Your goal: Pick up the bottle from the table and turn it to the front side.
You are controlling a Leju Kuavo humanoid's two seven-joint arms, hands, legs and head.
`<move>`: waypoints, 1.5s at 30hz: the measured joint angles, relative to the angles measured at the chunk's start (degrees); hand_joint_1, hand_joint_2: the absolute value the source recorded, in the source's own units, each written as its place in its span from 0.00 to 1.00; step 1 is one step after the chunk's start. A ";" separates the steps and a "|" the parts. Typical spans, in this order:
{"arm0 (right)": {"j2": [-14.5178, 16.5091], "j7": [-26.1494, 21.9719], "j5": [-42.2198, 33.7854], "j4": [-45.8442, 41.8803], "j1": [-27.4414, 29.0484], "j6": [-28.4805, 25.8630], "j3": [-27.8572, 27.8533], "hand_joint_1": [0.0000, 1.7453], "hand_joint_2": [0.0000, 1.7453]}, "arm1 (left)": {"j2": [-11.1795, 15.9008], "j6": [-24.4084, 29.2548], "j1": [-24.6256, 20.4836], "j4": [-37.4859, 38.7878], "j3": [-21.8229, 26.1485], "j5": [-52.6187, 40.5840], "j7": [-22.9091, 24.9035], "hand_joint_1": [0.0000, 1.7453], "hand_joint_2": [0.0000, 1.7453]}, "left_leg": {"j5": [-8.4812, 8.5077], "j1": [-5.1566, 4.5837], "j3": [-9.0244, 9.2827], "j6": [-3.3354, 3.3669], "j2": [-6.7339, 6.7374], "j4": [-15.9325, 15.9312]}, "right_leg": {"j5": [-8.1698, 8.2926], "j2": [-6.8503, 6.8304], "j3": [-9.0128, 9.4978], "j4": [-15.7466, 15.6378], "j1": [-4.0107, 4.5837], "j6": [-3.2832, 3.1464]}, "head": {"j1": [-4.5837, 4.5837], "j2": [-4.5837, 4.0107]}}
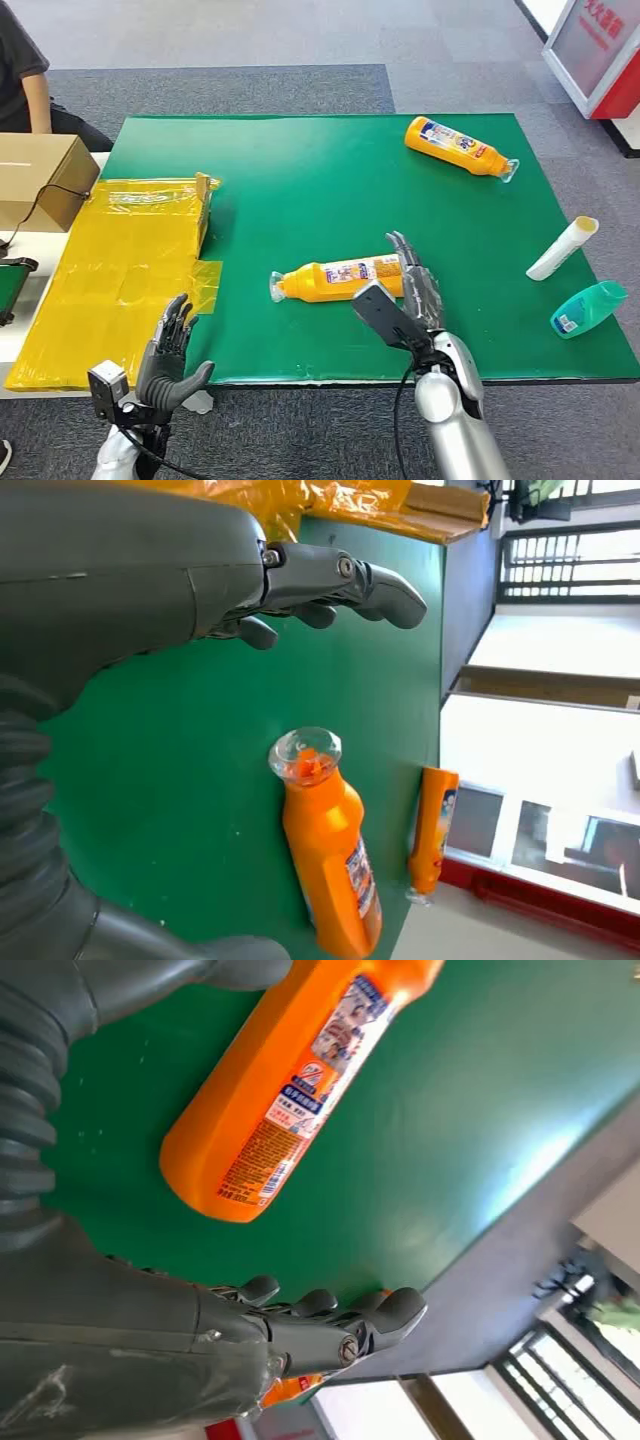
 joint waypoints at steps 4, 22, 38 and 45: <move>-0.91 2.86 4.33 6.11 -5.01 1.60 0.02 0.00 1.00 | 0.39 -0.44 -0.92 1.36 -0.22 0.71 -0.01 0.00 1.00 | 0.04 0.00 0.00 0.01 0.00 0.00 | 0.04 0.00 0.00 0.00 0.00 -0.01 | -0.01 0.00; -5.03 7.63 14.39 45.13 -27.22 7.05 3.16 0.59 1.00 | 2.50 0.08 -3.46 5.50 -4.86 2.68 -0.01 0.00 1.00 | 0.08 0.00 0.00 0.03 0.00 0.01 | 0.09 0.00 -0.01 0.00 0.00 0.01 | 0.00 0.00; -4.88 -1.43 9.62 45.96 -26.11 1.66 5.56 1.00 1.00 | 3.53 -0.02 -3.51 6.37 -5.39 4.88 -0.01 0.00 1.00 | 0.18 0.00 -0.03 -0.02 -0.02 0.01 | 0.13 -0.02 -0.02 0.01 0.01 -0.02 | 0.00 0.00; -2.51 -8.07 -8.08 26.59 -14.56 6.40 5.74 1.00 1.00 | 3.82 -1.92 -4.55 7.52 -3.19 7.21 0.05 0.00 1.00 | 0.15 0.01 -0.14 -0.04 -0.03 0.01 | 0.04 -0.03 -0.12 0.01 0.02 -0.04 | 0.01 0.00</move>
